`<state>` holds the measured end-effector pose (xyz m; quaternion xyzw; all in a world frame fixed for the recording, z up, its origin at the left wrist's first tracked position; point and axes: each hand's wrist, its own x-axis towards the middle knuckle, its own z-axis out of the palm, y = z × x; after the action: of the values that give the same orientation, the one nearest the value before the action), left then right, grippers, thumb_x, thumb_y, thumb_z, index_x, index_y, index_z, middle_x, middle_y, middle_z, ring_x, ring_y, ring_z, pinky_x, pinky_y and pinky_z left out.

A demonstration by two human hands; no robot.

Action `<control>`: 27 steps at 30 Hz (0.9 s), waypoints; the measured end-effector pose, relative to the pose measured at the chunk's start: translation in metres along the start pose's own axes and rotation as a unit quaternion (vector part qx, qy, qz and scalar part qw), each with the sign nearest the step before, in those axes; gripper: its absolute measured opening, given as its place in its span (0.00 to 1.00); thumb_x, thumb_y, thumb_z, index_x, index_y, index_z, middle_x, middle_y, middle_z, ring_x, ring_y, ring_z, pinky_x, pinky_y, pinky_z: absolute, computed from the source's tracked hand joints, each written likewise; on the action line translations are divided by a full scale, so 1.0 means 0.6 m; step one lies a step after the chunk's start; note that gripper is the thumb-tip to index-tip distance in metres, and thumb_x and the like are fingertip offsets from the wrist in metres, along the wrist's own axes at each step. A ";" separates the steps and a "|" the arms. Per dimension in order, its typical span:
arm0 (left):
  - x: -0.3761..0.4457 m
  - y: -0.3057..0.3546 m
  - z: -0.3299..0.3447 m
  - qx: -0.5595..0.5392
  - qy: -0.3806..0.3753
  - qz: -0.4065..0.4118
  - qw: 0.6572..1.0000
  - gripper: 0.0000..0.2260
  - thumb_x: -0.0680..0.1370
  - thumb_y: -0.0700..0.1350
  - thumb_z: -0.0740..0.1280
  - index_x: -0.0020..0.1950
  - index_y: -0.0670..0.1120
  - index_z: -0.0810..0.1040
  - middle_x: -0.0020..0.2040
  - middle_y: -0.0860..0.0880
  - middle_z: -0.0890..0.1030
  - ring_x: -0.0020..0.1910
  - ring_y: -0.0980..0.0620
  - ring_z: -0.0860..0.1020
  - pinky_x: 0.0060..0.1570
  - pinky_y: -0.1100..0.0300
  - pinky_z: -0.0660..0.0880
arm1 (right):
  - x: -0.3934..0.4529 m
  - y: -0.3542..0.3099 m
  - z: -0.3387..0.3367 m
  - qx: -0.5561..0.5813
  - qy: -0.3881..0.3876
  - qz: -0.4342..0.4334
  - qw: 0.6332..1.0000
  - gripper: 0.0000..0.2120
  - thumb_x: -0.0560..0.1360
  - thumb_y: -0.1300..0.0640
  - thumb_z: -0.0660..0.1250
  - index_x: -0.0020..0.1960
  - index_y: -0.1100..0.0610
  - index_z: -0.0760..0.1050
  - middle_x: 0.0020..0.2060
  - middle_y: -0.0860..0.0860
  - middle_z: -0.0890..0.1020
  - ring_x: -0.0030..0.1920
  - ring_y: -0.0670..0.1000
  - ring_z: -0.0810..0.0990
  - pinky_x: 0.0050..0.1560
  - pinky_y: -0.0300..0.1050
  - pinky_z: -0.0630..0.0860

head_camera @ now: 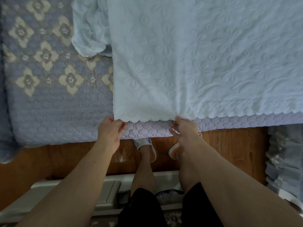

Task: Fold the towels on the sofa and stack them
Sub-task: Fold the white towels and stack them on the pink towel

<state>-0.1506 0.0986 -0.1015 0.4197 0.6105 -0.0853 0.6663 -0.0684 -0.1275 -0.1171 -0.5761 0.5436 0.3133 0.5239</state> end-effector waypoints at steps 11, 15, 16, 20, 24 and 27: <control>0.003 0.020 -0.001 0.096 0.077 0.074 0.990 0.04 0.81 0.42 0.69 0.54 0.44 0.78 0.52 0.43 0.84 0.46 0.49 0.82 0.45 0.58 0.80 | 0.011 0.005 0.011 -0.037 0.009 -0.041 0.998 0.05 0.76 0.64 0.70 0.44 0.65 0.77 0.37 0.59 0.81 0.34 0.52 0.81 0.46 0.53 0.85; -0.001 0.018 -0.011 0.176 0.081 0.145 0.970 0.02 0.81 0.42 0.67 0.51 0.45 0.75 0.48 0.48 0.81 0.44 0.52 0.81 0.39 0.64 0.78 | 0.011 -0.001 0.009 -0.075 0.007 -0.036 0.997 0.08 0.74 0.62 0.73 0.40 0.62 0.75 0.35 0.59 0.79 0.33 0.53 0.79 0.38 0.47 0.82; 0.001 0.015 -0.012 0.186 0.078 0.141 0.969 0.04 0.81 0.42 0.67 0.54 0.43 0.76 0.48 0.47 0.81 0.43 0.52 0.80 0.38 0.64 0.78 | 0.014 -0.005 0.002 -0.074 0.013 -0.026 0.997 0.09 0.73 0.60 0.73 0.38 0.61 0.75 0.35 0.58 0.79 0.33 0.53 0.78 0.40 0.48 0.81; 0.007 0.013 -0.011 0.174 0.082 0.118 0.974 0.02 0.81 0.42 0.67 0.50 0.48 0.75 0.51 0.47 0.82 0.44 0.52 0.81 0.43 0.60 0.79 | 0.018 -0.033 -0.044 0.011 0.037 -0.003 0.999 0.10 0.74 0.55 0.74 0.39 0.58 0.78 0.31 0.52 0.78 0.33 0.50 0.76 0.46 0.48 0.79; 0.016 0.015 -0.003 0.178 0.080 0.108 0.975 0.04 0.81 0.43 0.68 0.48 0.51 0.74 0.52 0.46 0.81 0.47 0.50 0.81 0.45 0.57 0.79 | 0.022 -0.056 -0.080 0.120 -0.007 0.026 0.992 0.10 0.74 0.52 0.75 0.46 0.58 0.80 0.30 0.50 0.78 0.30 0.47 0.75 0.46 0.45 0.80; 0.025 0.013 -0.003 0.190 0.089 0.097 0.973 0.05 0.81 0.43 0.68 0.47 0.51 0.74 0.53 0.44 0.82 0.47 0.48 0.82 0.49 0.53 0.80 | 0.024 -0.050 -0.086 0.134 -0.032 0.070 0.988 0.07 0.75 0.55 0.74 0.46 0.57 0.78 0.29 0.49 0.75 0.28 0.46 0.73 0.46 0.45 0.80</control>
<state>-0.1437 0.1107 -0.1109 0.6021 0.5960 -0.0969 0.5224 -0.0475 -0.1849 -0.1094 -0.4510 0.6027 0.2915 0.5902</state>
